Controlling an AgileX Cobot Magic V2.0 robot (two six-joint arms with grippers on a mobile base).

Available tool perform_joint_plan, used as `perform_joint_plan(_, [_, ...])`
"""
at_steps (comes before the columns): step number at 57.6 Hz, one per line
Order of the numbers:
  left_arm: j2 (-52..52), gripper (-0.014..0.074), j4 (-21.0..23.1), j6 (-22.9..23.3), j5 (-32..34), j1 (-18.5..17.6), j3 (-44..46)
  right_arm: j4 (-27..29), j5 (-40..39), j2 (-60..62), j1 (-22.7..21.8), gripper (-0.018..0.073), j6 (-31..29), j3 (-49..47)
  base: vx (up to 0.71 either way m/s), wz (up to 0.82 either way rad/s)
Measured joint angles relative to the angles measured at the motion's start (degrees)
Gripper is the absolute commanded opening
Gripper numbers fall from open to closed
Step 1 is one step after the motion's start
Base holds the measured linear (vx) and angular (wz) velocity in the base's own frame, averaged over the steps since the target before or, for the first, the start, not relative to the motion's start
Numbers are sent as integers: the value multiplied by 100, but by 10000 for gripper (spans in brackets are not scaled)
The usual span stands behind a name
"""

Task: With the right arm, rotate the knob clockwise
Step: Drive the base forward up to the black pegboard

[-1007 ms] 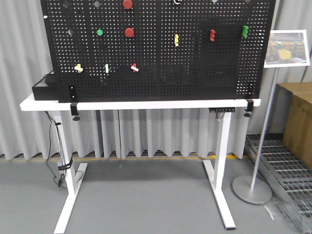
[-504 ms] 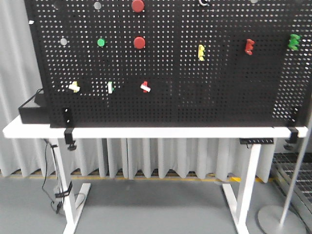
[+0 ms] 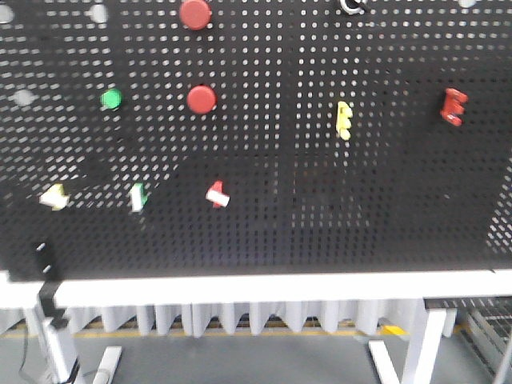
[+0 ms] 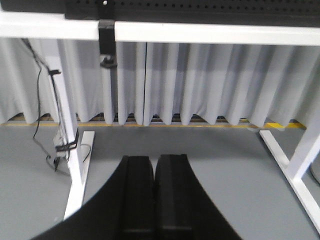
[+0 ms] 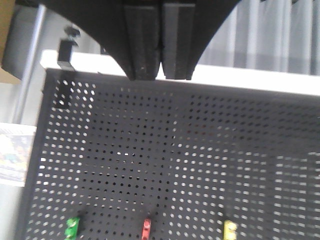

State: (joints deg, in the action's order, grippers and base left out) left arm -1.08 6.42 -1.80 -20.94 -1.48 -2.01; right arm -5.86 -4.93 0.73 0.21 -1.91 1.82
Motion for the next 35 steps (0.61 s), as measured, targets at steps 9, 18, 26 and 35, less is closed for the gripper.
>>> perform_joint_plan(9, [0, -6, 0, 0, 0, 0, 0, 0, 0, 0, 0, -9, 0, 0, 42, -2])
perform_joint_plan(18, [0, -6, 0, 0, 0, 0, 0, 0, 0, 0, 0, -9, 0, 0, 41, 5])
perform_joint_plan(26, [0, -6, 0, 0, 0, 0, 0, 0, 0, 0, 0, -9, 0, 0, 38, 9])
perform_joint_plan(35, [0, -6, 0, 0, 0, 0, 0, 0, 0, 0, 0, -9, 0, 0, 33, 7])
